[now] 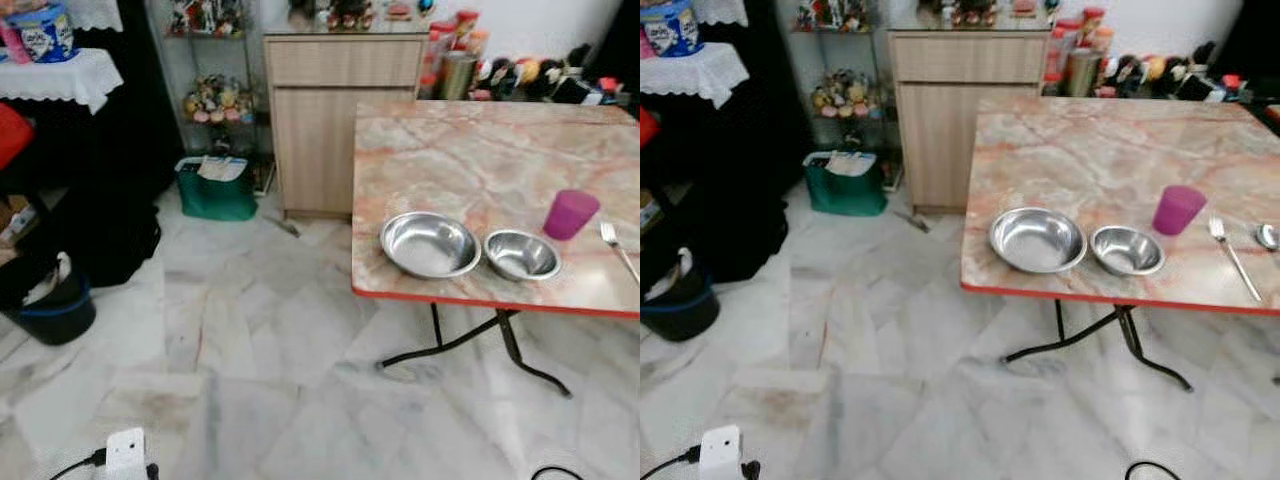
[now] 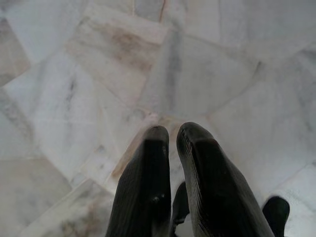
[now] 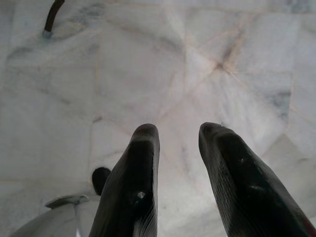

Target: Setting the table

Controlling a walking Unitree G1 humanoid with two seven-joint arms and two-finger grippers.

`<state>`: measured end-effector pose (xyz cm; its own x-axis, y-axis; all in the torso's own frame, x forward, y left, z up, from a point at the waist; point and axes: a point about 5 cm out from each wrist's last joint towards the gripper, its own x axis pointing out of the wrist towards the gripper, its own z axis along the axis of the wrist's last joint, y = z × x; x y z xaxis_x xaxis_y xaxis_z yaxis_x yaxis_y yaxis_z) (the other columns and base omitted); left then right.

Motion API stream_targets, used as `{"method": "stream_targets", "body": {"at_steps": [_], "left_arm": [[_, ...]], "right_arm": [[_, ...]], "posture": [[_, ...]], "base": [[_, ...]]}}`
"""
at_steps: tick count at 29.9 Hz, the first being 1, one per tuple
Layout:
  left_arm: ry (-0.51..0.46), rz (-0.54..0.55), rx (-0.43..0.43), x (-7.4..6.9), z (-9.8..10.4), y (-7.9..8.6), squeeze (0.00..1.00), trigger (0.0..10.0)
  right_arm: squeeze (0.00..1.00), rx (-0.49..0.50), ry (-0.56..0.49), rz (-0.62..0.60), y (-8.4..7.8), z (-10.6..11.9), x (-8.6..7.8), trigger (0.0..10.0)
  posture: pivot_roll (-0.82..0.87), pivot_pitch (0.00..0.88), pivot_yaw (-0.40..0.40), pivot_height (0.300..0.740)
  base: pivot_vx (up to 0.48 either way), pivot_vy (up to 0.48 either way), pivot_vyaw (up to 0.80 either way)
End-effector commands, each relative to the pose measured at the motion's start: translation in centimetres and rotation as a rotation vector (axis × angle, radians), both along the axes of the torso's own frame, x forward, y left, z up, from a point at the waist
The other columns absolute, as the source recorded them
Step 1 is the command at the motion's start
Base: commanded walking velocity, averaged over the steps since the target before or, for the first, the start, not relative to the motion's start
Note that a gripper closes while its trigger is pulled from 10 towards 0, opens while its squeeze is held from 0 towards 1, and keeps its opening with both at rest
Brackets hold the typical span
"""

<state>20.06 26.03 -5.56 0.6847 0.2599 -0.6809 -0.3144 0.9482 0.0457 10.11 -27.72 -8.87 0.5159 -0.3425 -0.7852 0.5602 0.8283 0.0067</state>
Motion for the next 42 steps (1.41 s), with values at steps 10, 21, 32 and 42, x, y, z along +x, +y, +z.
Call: {"method": "stream_targets", "body": {"at_steps": [10, 21, 32, 42], "left_arm": [[0.006, 0.012, 0.005, -0.39, -0.15, 0.17, 0.0, 10.0], [0.002, 0.009, 0.005, -0.31, -0.11, 0.12, 0.0, 10.0], [0.024, 0.0, 0.006, -0.5, -0.28, 0.08, 0.0, 10.0], [0.015, 0.038, 0.006, -0.43, -0.2, 0.21, 0.0, 10.0]], "right_arm": [[0.0, -0.002, -0.007, 0.001, -0.03, 0.12, 0.45, 10.0], [0.0, -0.012, -0.005, 0.003, -0.08, 0.15, 0.47, 10.0], [0.0, -0.011, -0.003, 0.006, -0.03, 0.13, 0.48, 10.0], [0.0, -0.01, 0.0, 0.008, -0.01, 0.1, 0.4, 10.0]], "posture": [[0.1, 0.096, -0.015, 0.74], [0.1, 0.095, -0.013, 0.74], [0.1, 0.096, -0.012, 0.74], [0.1, 0.101, -0.01, 0.74]], "base": [[0.362, 0.0, -0.29], [0.361, 0.0, 0.0], [0.221, 0.0, 0.0], [0.0, 0.0, 0.0]]}}
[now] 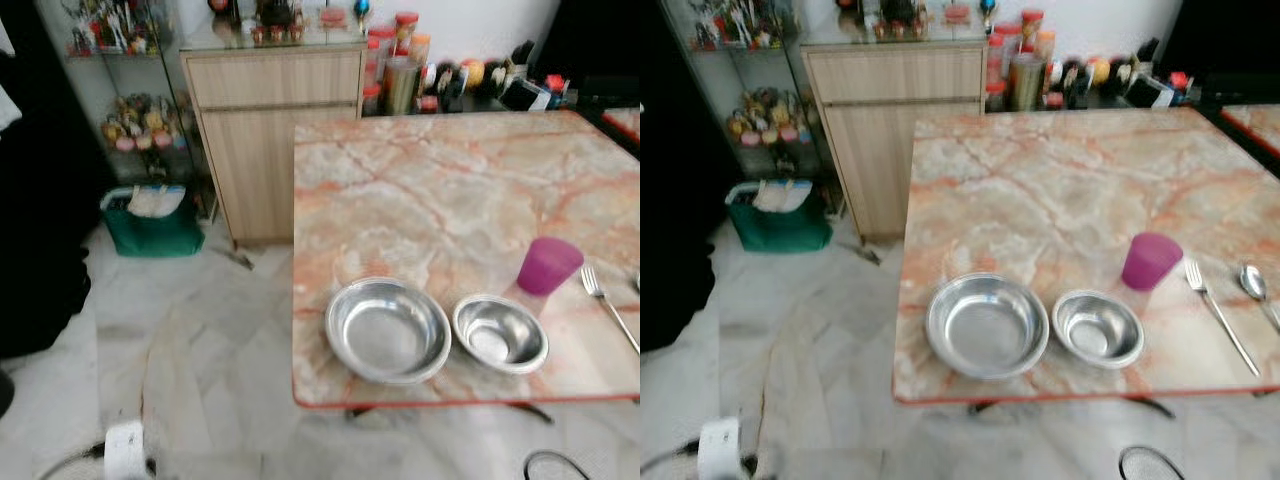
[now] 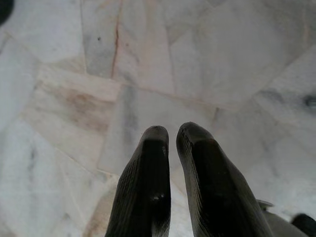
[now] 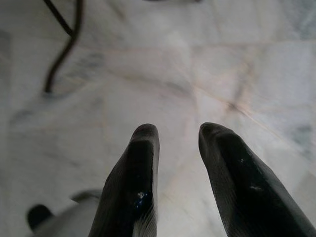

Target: Setting the table

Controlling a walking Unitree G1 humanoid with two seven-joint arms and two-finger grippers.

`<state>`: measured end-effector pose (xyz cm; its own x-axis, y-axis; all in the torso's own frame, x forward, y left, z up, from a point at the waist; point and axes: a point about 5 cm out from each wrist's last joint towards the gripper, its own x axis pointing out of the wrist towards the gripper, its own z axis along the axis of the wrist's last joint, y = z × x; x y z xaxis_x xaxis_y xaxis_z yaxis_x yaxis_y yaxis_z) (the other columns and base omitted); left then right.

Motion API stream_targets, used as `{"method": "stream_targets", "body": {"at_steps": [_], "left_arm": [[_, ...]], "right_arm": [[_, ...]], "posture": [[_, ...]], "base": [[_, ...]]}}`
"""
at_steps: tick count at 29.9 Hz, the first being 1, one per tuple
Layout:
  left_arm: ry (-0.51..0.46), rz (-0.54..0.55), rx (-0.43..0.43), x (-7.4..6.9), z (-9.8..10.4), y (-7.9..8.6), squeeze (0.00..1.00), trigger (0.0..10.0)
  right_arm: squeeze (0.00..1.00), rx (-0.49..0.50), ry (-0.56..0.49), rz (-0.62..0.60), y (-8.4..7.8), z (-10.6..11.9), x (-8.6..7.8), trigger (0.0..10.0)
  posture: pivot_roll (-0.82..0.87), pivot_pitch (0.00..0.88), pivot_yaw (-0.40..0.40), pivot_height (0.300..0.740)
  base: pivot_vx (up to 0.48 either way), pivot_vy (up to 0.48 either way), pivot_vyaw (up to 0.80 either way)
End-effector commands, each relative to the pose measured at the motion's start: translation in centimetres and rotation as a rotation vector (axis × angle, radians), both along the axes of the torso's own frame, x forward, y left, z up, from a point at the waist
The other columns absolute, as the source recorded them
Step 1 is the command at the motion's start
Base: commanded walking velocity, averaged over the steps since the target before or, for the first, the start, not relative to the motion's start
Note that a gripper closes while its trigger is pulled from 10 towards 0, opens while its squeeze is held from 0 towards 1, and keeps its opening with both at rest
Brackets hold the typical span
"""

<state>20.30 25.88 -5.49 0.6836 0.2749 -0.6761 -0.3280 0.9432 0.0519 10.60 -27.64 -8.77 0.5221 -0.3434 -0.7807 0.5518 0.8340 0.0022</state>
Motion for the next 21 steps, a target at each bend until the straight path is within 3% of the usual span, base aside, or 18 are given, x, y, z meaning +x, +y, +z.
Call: {"method": "stream_targets", "body": {"at_steps": [1, 10, 21], "left_arm": [[0.017, 0.02, -0.002, -0.54, -0.21, 0.37, 0.0, 10.0], [0.002, 0.012, 0.0, 0.03, 0.11, 0.37, 0.0, 10.0], [0.012, 0.019, 0.003, -0.29, -0.03, 0.49, 0.0, 10.0]], "right_arm": [[0.0, -0.001, 0.002, -0.001, -0.07, 0.0, -0.07, 10.0], [0.0, -0.002, 0.002, -0.005, -0.03, -0.01, -0.08, 10.0], [0.0, 0.003, 0.008, 0.006, -0.05, -0.02, -0.08, 10.0]], "posture": [[0.11, 0.099, -0.011, 0.74], [0.1, 0.099, -0.007, 0.74], [0.1, 0.1, -0.01, 0.74]], "base": [[0.0, 0.0, 0.0], [0.0, 0.0, 0.0], [0.249, 0.0, 0.0]]}}
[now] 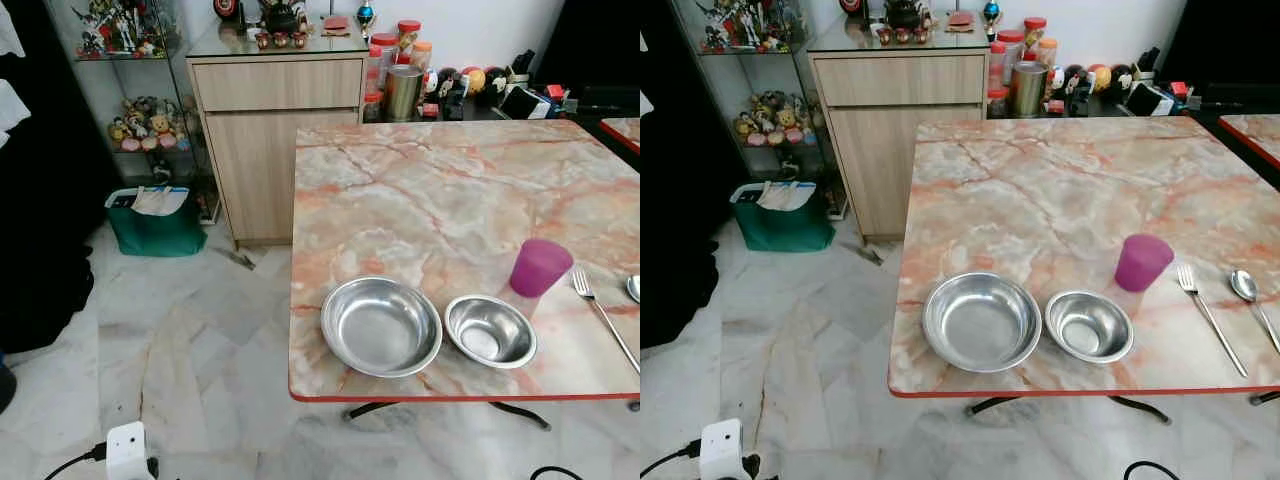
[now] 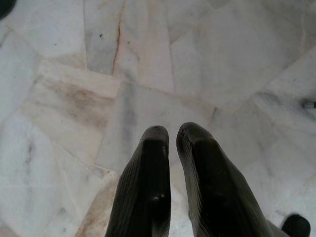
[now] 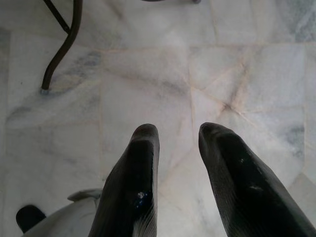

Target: Setting the table

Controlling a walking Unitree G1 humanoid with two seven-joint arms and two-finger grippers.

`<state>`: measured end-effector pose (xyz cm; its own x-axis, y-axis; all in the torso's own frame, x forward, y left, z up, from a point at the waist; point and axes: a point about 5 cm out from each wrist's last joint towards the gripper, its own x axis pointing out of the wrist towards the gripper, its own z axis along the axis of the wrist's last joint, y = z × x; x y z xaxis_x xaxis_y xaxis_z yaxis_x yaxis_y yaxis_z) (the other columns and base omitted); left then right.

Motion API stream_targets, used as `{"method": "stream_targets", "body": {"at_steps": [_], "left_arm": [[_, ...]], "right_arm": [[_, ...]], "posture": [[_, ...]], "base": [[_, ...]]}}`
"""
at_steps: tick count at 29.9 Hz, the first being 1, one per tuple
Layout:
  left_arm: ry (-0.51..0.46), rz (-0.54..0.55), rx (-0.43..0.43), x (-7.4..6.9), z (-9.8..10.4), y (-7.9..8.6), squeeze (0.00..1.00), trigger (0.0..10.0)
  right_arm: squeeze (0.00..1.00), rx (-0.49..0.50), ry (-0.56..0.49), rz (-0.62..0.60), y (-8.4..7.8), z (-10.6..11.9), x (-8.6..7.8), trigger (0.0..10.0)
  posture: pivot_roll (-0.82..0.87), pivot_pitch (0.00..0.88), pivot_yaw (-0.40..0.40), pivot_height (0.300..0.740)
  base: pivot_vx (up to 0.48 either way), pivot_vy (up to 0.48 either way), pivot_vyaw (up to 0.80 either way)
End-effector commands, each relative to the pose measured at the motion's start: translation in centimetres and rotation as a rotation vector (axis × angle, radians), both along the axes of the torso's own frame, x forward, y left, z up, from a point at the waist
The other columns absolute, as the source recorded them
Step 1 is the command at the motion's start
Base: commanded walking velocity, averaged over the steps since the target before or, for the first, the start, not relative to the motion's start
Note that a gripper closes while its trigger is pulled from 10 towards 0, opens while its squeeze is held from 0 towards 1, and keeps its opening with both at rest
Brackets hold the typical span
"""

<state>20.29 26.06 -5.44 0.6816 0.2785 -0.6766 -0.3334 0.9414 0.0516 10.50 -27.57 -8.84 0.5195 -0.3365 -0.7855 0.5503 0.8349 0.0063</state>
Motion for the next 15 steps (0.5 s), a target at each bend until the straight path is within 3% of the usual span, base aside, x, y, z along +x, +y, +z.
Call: {"method": "stream_targets", "body": {"at_steps": [1, 11, 15], "left_arm": [[0.013, 0.015, 0.003, -0.33, -0.1, 0.31, 0.0, 10.0], [0.011, 0.016, 0.002, -0.37, -0.13, 0.29, 0.0, 10.0], [0.007, 0.016, 0.0, -0.31, -0.1, 0.27, 0.0, 10.0]], "right_arm": [[0.0, -0.009, 0.004, 0.003, -0.15, 0.06, 0.03, 10.0], [0.0, -0.009, 0.003, 0.002, -0.16, 0.07, 0.05, 10.0], [0.0, -0.01, 0.008, 0.004, -0.15, 0.05, 0.04, 10.0]], "posture": [[0.1, 0.1, -0.011, 0.74], [0.1, 0.099, -0.011, 0.74], [0.1, 0.1, -0.011, 0.74]], "base": [[0.247, 0.0, 0.0], [0.247, 0.0, 0.0], [0.0, 0.0, 0.0]]}}
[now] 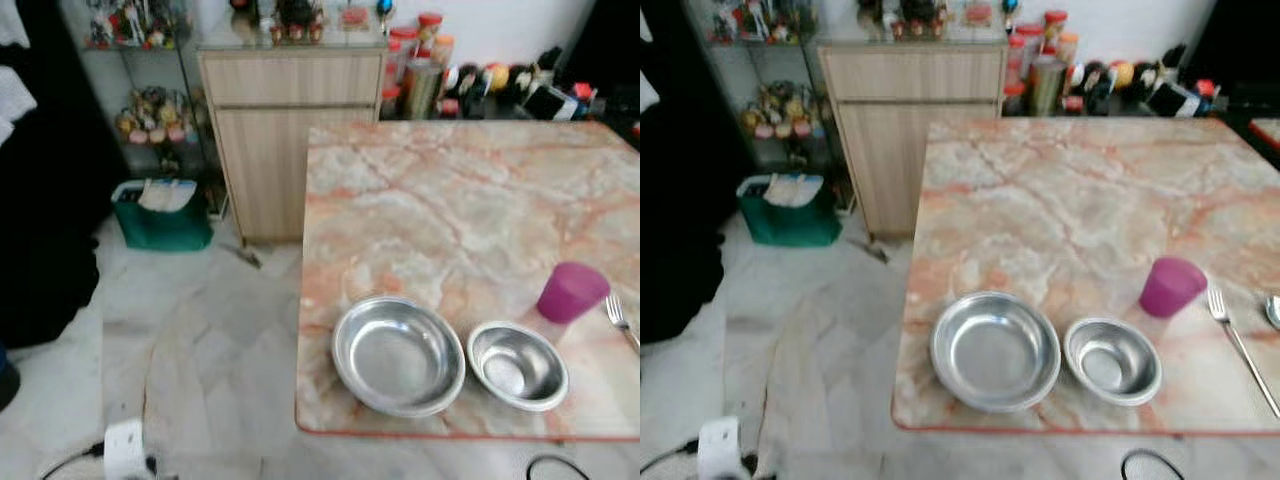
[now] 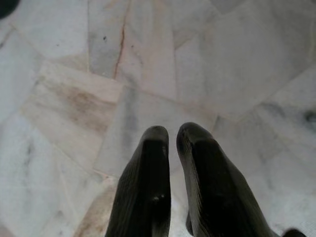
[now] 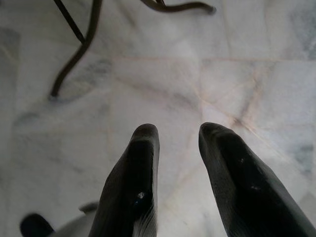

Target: Setting the table

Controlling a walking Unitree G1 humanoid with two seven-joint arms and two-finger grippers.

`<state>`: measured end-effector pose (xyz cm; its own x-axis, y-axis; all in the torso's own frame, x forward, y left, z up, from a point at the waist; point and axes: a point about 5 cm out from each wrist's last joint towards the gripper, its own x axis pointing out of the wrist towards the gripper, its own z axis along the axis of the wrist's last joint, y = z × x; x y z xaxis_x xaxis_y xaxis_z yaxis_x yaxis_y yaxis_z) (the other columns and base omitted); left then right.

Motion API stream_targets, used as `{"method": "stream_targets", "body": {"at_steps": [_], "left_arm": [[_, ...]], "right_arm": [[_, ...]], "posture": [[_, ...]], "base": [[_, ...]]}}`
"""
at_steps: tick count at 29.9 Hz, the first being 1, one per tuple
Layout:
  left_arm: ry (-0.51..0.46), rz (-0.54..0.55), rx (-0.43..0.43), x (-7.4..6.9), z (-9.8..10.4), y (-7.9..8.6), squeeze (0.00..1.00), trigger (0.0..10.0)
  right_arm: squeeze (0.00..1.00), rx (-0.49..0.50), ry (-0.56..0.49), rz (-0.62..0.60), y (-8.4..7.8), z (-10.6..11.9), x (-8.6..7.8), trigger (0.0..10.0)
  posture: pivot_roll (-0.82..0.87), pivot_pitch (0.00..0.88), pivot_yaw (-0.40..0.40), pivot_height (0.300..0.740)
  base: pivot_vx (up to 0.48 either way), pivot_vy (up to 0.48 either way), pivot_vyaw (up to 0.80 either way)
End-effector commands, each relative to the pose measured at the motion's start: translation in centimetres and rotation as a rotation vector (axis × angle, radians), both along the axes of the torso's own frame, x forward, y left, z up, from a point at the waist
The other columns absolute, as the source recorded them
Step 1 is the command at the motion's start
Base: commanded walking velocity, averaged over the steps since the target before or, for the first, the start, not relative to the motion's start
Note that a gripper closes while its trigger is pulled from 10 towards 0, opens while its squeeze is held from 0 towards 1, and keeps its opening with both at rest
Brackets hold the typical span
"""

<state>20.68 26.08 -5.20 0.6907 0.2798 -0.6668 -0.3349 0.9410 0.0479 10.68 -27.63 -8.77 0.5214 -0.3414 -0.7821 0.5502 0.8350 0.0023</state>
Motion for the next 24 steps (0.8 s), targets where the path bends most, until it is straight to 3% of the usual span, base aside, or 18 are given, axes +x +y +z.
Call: {"method": "stream_targets", "body": {"at_steps": [1, 24], "left_arm": [[0.02, 0.015, -0.001, -0.68, -0.33, 0.25, 0.0, 10.0], [0.0, 0.023, 0.003, -0.43, -0.12, 0.32, 0.0, 10.0]], "right_arm": [[0.0, -0.004, 0.01, 0.004, -0.08, -0.02, -0.13, 10.0], [0.0, -0.005, 0.015, 0.005, -0.08, -0.03, -0.11, 10.0]], "posture": [[0.1, 0.101, -0.011, 0.74], [0.1, 0.101, -0.01, 0.74]], "base": [[0.0, 0.0, 0.0], [0.0, 0.0, 0.0]]}}
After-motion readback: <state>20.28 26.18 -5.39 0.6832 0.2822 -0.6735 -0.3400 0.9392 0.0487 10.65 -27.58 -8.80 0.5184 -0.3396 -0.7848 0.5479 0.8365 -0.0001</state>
